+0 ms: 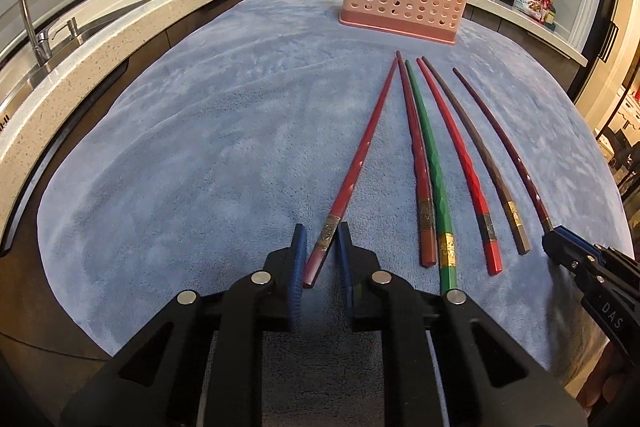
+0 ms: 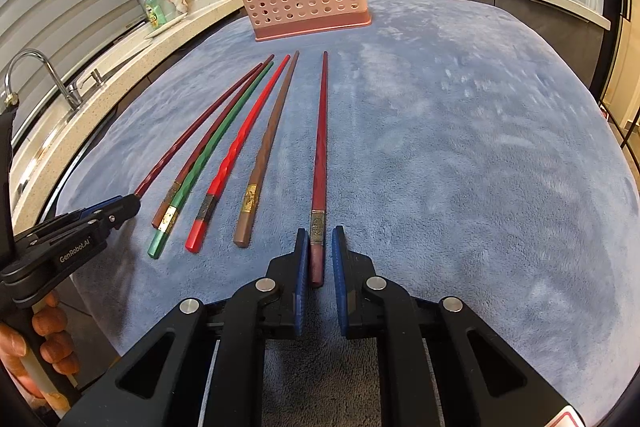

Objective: Organize utensils
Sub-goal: 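Grasp a dark red chopstick with the right tool while the left tool grasps a red chopstick, then lift both held chopsticks and carry them over the pink holder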

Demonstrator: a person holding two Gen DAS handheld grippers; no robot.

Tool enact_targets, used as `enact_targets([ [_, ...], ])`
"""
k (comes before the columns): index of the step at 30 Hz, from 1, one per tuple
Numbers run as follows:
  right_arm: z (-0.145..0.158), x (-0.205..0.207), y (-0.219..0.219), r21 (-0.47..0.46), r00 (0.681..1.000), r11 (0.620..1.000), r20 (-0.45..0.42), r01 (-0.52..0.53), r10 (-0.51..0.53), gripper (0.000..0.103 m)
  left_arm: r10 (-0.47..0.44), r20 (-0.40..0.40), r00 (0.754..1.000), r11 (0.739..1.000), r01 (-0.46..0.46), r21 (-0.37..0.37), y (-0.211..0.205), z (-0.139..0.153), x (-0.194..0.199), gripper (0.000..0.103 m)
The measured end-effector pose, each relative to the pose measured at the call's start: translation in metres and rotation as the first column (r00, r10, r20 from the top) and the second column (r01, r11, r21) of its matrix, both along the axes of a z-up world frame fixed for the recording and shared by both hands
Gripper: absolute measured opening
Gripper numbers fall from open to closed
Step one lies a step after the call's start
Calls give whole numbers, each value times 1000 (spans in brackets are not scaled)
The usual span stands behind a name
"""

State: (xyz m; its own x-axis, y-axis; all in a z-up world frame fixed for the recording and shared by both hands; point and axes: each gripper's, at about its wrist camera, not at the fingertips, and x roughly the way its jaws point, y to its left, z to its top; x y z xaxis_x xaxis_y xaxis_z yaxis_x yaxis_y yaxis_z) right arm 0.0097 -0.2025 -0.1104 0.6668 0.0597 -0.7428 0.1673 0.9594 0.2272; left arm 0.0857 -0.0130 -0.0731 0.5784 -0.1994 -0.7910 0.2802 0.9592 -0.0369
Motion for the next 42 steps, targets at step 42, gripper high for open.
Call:
enact_targets([
  [42, 187, 9, -59, -31, 914, 996, 401, 78, -59, 7, 26, 183, 983, 989, 2, -149, 17, 151, 42, 7],
])
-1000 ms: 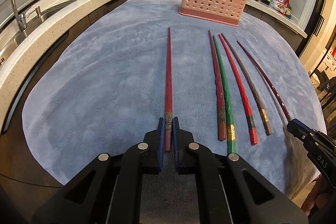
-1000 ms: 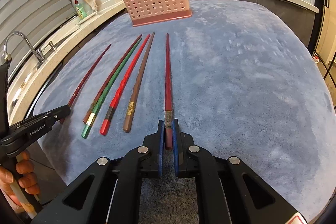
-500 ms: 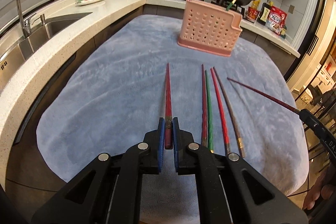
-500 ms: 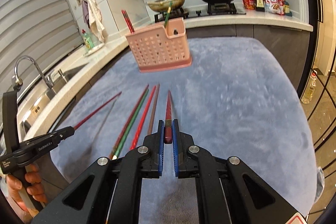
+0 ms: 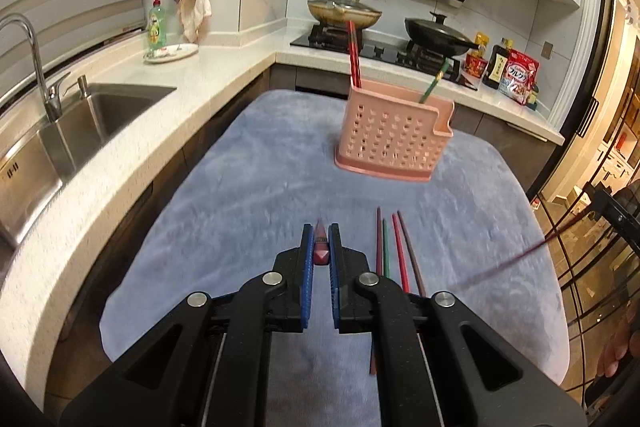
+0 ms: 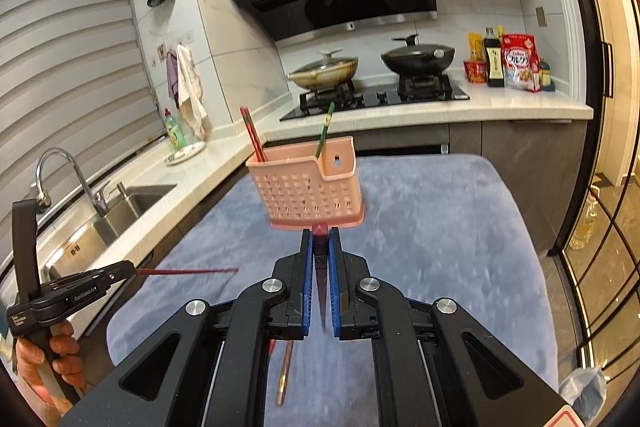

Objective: Organize utensils
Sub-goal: 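Lift both held chopsticks and carry them over the pink holder, then lower both chopsticks into the pink holder and open both tools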

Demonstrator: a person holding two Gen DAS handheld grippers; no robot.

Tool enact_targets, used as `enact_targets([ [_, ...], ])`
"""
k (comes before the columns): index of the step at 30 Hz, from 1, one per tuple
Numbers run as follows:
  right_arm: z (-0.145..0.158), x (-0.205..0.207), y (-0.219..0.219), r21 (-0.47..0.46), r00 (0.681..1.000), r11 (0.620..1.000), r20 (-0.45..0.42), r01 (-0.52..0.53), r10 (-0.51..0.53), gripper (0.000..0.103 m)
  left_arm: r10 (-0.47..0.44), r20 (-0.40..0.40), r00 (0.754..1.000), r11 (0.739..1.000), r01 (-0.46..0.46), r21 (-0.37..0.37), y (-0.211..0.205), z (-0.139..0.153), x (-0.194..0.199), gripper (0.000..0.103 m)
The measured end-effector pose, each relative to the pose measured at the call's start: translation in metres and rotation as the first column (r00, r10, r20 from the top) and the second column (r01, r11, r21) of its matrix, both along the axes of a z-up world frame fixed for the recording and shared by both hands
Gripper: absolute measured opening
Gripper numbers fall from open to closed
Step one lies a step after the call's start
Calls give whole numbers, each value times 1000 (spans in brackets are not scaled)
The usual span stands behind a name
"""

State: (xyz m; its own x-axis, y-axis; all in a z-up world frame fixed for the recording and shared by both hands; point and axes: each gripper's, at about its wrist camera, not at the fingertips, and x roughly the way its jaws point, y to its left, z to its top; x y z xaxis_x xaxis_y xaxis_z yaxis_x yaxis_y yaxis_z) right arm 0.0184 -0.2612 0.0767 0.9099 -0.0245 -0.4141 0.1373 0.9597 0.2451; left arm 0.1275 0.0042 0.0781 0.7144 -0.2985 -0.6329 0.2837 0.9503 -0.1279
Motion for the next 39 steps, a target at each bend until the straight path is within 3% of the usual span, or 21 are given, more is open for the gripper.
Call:
enact_targets([
  [14, 67, 63, -28, 41, 991, 999, 134, -33, 27, 7, -27, 148, 989, 999, 32, -29, -30, 87, 70, 7],
  [21, 103, 116, -34, 16, 977, 999, 211, -30, 26, 7, -5, 271, 963, 997, 25, -72, -52, 140, 105, 7],
  [27, 125, 172, -49, 67, 965, 997, 263, -40, 21, 7, 13, 375, 927, 992, 37, -125, -75, 175, 136, 7],
  [31, 131, 204, -53, 84, 963, 996, 268, -35, 11, 7, 24, 414, 910, 992, 29, -121, -94, 185, 159, 7],
  [39, 104, 246, -50, 64, 977, 997, 214, -31, 17, 7, 11, 384, 923, 994, 31, -103, -121, 160, 198, 7],
])
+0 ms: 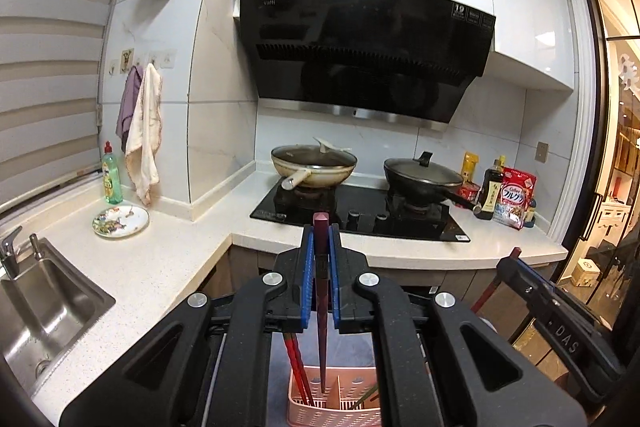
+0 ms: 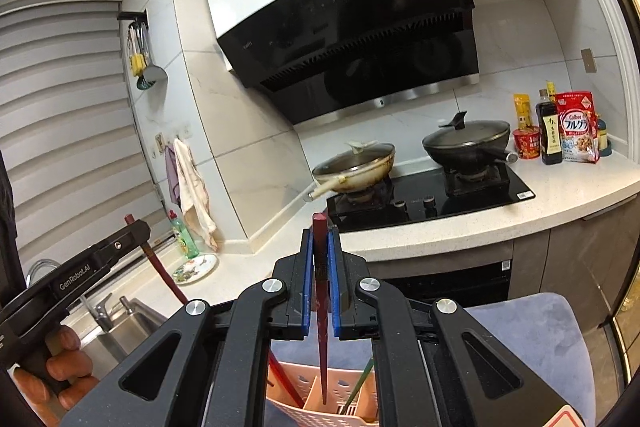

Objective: Organize utensils
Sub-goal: 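Lower both chopsticks into the pink holder and open both tools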

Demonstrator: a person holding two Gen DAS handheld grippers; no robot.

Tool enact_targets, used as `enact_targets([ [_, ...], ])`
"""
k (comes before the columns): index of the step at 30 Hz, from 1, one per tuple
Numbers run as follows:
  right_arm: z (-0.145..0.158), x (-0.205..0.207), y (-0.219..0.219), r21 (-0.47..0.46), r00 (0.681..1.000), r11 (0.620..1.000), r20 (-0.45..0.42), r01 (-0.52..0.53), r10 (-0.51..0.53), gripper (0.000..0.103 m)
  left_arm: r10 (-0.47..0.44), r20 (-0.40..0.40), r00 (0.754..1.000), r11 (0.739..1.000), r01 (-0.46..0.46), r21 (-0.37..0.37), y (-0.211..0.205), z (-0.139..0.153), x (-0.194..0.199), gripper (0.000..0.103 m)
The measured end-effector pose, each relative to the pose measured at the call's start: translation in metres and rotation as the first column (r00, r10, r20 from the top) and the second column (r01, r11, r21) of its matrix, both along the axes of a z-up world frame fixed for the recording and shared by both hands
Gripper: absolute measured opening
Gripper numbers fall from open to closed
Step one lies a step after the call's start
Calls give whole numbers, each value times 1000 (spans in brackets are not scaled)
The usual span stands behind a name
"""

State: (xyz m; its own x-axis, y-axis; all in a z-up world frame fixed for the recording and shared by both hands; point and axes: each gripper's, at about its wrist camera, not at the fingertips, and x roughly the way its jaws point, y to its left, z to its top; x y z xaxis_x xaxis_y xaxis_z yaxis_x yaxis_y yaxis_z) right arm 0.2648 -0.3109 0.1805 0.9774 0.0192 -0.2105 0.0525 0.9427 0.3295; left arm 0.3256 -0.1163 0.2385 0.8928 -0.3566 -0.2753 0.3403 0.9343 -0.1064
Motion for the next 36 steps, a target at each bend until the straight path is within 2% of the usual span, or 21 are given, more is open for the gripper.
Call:
enact_targets([
  [9, -65, 28, -3, 9, 991, 1000, -130, -7, 8, 7, 9, -131, 991, 1000, -7, 15, -6, -67, 32, 7],
  [14, -84, 34, -4, 12, 985, 1000, -173, -7, 9, 7, 33, -169, 985, 999, -30, 21, -3, -89, 36, 8],
  [15, -85, 34, -4, 13, 985, 1000, -174, -8, 10, 13, 34, -168, 985, 999, -30, 26, -3, -90, 34, 13],
  [17, -84, 30, -4, 12, 985, 1000, -173, -6, 8, 14, 37, -181, 983, 999, -32, 31, -1, -93, 31, 29],
  [18, -83, 29, -5, 14, 985, 1000, -173, -7, 9, 14, 43, -185, 982, 999, -39, 28, 2, -93, 29, 41],
  [21, -75, 17, -6, 21, 988, 1000, -157, -8, 11, 16, 47, -182, 982, 999, -44, 24, 8, -92, 20, 50],
  [25, -65, -8, -6, 18, 991, 1000, -131, -11, 13, 23, 49, -189, 981, 999, -46, 23, 18, -89, 4, 55],
  [32, -61, -67, -1, 68, 993, 997, -107, -42, 49, 24, 64, -194, 979, 996, -50, 78, 31, -83, -40, 58],
  [36, -65, -104, 10, 60, 992, 997, -113, -52, 58, 24, 67, -210, 975, 994, -46, 103, 39, -85, -68, 63],
])
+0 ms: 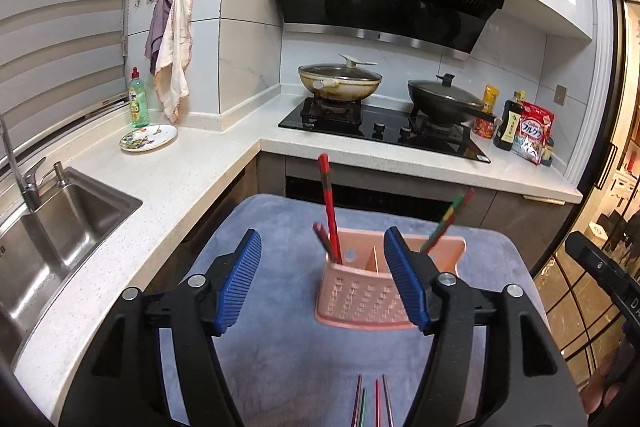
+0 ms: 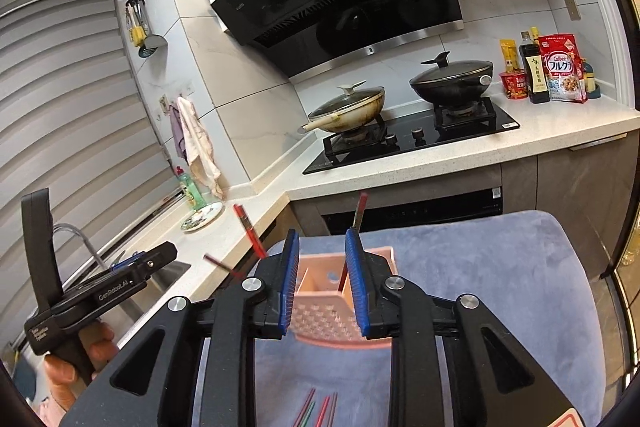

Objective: Organize utensils
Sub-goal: 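Lower both chopsticks into the pink holder and open both tools, then move both open tools back toward the remaining chopsticks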

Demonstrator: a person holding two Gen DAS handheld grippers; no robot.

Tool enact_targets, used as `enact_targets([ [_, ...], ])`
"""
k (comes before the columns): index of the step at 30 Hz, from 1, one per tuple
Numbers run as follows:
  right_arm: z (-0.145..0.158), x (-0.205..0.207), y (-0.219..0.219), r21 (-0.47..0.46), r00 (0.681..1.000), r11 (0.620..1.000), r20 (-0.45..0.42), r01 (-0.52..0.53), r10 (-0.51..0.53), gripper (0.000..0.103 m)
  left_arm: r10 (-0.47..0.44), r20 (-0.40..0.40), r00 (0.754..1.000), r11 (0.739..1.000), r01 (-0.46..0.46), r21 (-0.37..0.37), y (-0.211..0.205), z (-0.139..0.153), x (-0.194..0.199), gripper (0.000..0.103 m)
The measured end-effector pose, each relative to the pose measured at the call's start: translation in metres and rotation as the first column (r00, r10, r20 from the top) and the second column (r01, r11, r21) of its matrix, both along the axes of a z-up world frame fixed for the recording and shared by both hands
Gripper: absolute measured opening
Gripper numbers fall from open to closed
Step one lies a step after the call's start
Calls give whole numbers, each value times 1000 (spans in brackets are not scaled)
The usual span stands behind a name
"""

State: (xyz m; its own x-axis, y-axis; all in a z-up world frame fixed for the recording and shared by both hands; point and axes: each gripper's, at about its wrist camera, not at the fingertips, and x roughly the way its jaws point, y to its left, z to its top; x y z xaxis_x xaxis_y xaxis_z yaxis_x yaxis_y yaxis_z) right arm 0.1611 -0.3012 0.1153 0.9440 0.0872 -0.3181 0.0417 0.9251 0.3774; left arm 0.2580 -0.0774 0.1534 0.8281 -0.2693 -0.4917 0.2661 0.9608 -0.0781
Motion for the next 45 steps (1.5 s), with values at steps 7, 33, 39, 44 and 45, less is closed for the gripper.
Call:
enact_targets([
  [7, -21, -56, 40, -102, 998, 994, -58, -31, 25, 24, 24, -5, 1000, 996, -23, 82, 17, -19, -50, 65],
  [33, -183, -135, 121, -107, 914, 986, -400, -129, 76, 24, 71, -270, 960, 991, -38, 126, 74, -166, -152, 65],
  [39, -202, -132, 131, -95, 898, 985, -432, -141, 87, 24, 70, -291, 954, 990, -30, 141, 74, -182, -160, 65],
  [44, -214, -128, 136, -96, 887, 984, -452, -147, 89, 24, 59, -319, 946, 989, -12, 146, 73, -193, -165, 65],
  [45, -215, -127, 136, -96, 886, 984, -455, -147, 88, 24, 57, -323, 945, 989, -8, 148, 72, -195, -166, 65],
])
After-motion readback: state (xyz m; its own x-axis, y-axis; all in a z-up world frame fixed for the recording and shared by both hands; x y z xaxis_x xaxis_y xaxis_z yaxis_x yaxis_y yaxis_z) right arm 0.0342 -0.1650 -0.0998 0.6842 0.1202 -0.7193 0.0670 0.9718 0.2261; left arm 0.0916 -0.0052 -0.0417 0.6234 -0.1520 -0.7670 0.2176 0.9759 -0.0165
